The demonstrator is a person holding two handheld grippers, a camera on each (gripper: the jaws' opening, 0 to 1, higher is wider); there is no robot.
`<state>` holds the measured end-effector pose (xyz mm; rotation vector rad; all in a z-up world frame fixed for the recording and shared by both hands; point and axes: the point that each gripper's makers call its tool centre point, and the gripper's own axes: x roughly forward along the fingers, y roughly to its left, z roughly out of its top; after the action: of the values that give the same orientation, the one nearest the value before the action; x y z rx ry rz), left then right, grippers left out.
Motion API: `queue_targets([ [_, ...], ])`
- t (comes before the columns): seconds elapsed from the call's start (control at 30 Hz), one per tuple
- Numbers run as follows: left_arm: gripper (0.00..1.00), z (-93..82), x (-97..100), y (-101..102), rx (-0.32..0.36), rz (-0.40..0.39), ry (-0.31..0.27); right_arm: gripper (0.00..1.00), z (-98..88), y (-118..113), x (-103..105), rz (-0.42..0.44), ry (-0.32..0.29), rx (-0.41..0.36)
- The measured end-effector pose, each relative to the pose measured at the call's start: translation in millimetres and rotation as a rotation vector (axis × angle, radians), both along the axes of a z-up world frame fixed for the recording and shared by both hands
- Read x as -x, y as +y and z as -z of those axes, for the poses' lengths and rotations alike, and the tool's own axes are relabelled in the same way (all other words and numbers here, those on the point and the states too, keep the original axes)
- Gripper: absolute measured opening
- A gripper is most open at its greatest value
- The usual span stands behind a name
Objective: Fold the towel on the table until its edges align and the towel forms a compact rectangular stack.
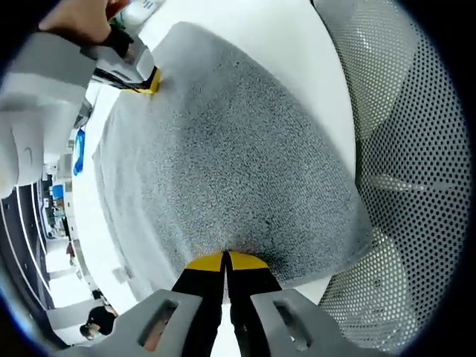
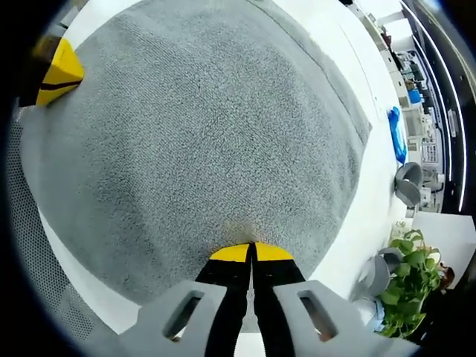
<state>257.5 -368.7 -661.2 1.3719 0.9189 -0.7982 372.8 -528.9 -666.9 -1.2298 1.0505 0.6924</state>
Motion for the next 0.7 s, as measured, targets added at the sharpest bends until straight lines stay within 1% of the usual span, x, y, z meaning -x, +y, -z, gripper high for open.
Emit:
queue_targets([
  [0.1,0.01,-0.5,-0.1,1.7,0.009,-0.031,-0.003,0.0,-0.8,-0.2,1.4,0.014,-0.001,-0.021],
  [0.17,0.01,0.1,0.0,3.4,-0.025,-0.011,-0.016,0.0,-0.4,0.0,3.5,0.037,0.002,-0.041],
  [0.2,0.01,-0.2,-0.7,5.1,-0.065,0.019,-0.024,0.0,-0.5,0.2,5.1,0.055,0.003,-0.053],
  [0.23,0.01,0.4,-0.7,5.9,-0.081,0.027,-0.026,0.0,-0.9,0.2,5.9,0.055,0.001,-0.056],
  [0.33,0.01,0.9,-2.7,8.5,-0.079,-0.011,-0.027,0.0,-1.3,0.5,9.6,0.067,-0.015,-0.084],
  [0.43,0.01,0.7,-2.7,11.5,-0.081,-0.014,-0.036,0.0,-1.9,1.0,11.8,0.072,-0.026,-0.122],
  [0.5,0.01,0.8,-3.5,12.3,-0.112,0.024,-0.055,0.0,-2.4,1.6,11.7,0.079,-0.048,-0.164],
  [0.53,0.01,1.2,-3.1,12.1,-0.119,0.031,-0.056,0.0,-2.7,1.6,11.6,0.085,-0.06,-0.184],
  [0.63,0.01,0.1,-4.1,11.9,-0.116,0.014,-0.056,0.0,-3.9,1.2,12.7,0.078,-0.109,-0.233],
  [0.7,0.01,-0.1,-4.9,12.6,-0.108,0.007,-0.053,0.0,-3.9,2.0,14.3,0.055,-0.126,-0.25],
])
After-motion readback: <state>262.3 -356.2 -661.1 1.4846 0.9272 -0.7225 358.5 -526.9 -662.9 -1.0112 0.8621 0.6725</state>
